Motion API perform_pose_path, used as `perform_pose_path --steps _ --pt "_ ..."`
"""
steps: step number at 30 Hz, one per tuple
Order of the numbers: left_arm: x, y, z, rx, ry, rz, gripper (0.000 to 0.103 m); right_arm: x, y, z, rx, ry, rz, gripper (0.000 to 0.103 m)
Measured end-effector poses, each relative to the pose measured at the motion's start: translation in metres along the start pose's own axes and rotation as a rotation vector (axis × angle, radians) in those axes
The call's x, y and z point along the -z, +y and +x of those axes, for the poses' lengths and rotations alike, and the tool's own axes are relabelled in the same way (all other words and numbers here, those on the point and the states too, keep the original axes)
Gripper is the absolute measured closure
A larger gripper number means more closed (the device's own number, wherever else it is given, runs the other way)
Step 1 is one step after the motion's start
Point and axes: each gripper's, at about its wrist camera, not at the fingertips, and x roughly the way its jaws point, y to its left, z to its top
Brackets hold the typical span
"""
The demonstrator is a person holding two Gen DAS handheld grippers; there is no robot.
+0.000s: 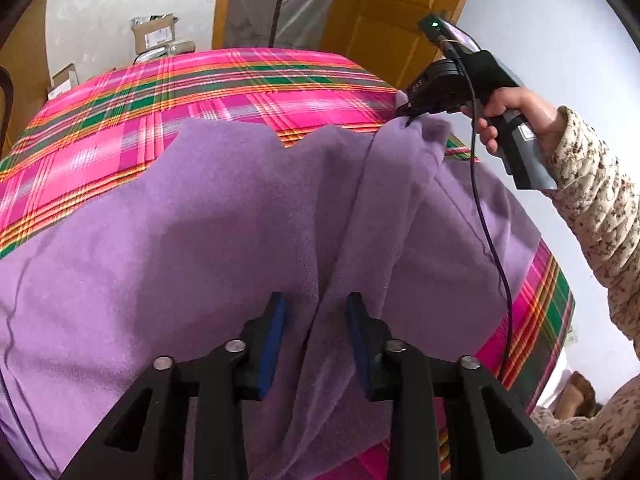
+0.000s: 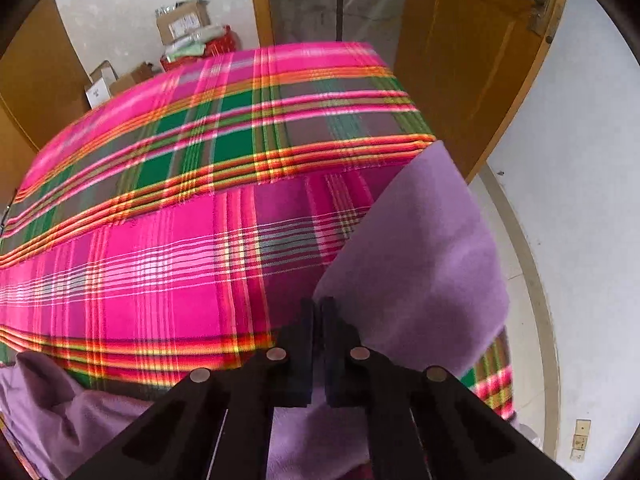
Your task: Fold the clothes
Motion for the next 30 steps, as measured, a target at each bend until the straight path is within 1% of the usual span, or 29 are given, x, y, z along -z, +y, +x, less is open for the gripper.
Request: perform_pose_path --steps 2,7,13,18,21,25,26,28,30 --pt "0.001 0.0 -0.001 -0.003 -0.006 0.0 0.079 0.005 -0.007 -0.012 -0.022 -0.035 0.014 0.1" --pt "0.001 -0.004 -0.001 -0.036 -0.014 0.007 0.079 0.022 -0.023 -0.042 -0.054 -0.092 0.054 0.1" --pt "0.0 -0.016 0.008 -0.085 -0.002 0.064 0.067 0.043 -0.05 -0.065 -0.1 -0.134 0.117 0.1" --pt "0.001 -0.023 0.011 -0.124 -0.005 0.1 0.064 0.059 -0.076 -0.066 -0.132 -0.169 0.176 0.1" --pt "0.001 -0.027 0.012 -0.137 -0.004 0.114 0.064 0.068 -0.088 -0.064 -0.157 -0.168 0.207 0.1" --pt "0.004 -0.03 0.007 -0.107 -0.02 0.13 0.064 0.083 -0.102 -0.06 -0.206 -0.188 0.25 0.1" --pt "0.005 -0.031 0.007 -0.109 -0.021 0.138 0.061 0.086 -0.106 -0.058 -0.222 -0.193 0.262 0.1" --pt "0.007 -0.036 0.011 -0.144 -0.016 0.168 0.058 0.093 -0.112 -0.054 -0.252 -0.203 0.283 0.1" --pt "0.006 -0.04 0.017 -0.169 -0.008 0.197 0.058 0.098 -0.117 -0.05 -0.281 -0.209 0.298 0.099"
